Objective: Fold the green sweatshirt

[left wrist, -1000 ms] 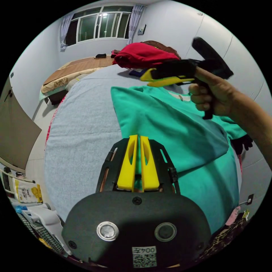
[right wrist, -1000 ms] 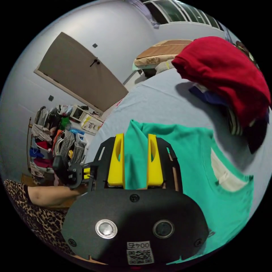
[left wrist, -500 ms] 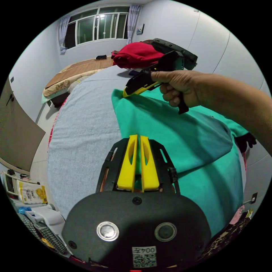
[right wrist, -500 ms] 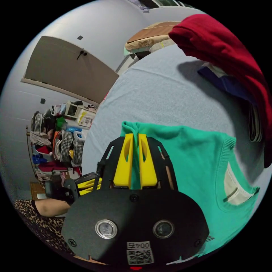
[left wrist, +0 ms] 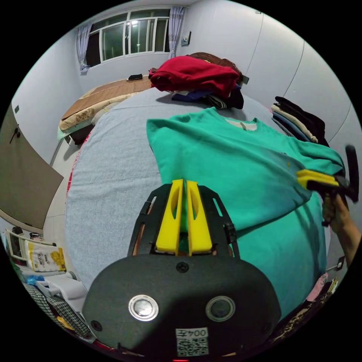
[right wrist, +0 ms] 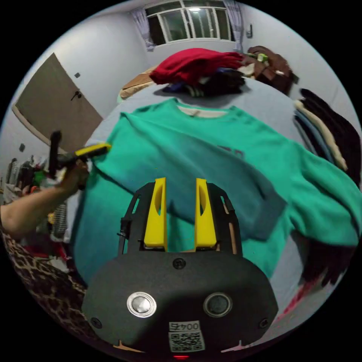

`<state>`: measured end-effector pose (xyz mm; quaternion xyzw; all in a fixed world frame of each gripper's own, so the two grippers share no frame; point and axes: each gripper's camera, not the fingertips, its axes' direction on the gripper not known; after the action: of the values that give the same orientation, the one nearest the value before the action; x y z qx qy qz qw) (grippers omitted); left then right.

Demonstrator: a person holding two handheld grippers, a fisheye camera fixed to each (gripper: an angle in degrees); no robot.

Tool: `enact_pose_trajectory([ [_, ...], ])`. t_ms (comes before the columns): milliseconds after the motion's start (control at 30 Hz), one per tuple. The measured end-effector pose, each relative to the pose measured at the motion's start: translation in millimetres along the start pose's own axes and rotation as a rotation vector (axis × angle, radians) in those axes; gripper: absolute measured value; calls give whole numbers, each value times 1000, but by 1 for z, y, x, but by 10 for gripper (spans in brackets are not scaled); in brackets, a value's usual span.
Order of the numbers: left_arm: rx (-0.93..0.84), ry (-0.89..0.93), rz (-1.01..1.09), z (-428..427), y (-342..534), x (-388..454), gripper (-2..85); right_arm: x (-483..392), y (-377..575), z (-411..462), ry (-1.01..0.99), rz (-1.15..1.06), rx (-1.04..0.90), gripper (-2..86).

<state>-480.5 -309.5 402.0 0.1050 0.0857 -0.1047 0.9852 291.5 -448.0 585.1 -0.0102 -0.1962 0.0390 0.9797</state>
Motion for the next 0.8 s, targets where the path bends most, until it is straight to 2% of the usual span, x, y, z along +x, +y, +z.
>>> enact_pose_trajectory([
  [100,0,10,2,0,2,1,8,14,47,0,116,59,-35,118],
  [167,10,3,44,-4,4,3,9,16,64,4,129,43,-36,118],
  [267,35,-107,121,-26,17,13,12,13,76,2,150,41,-14,118],
  [333,44,-81,135,-39,33,15,14,11,83,1,163,54,-2,118],
  [500,15,-114,153,-34,72,23,23,18,112,-8,144,72,70,118],
  [800,-1,-117,138,-45,87,12,60,35,144,-43,69,118,51,131],
])
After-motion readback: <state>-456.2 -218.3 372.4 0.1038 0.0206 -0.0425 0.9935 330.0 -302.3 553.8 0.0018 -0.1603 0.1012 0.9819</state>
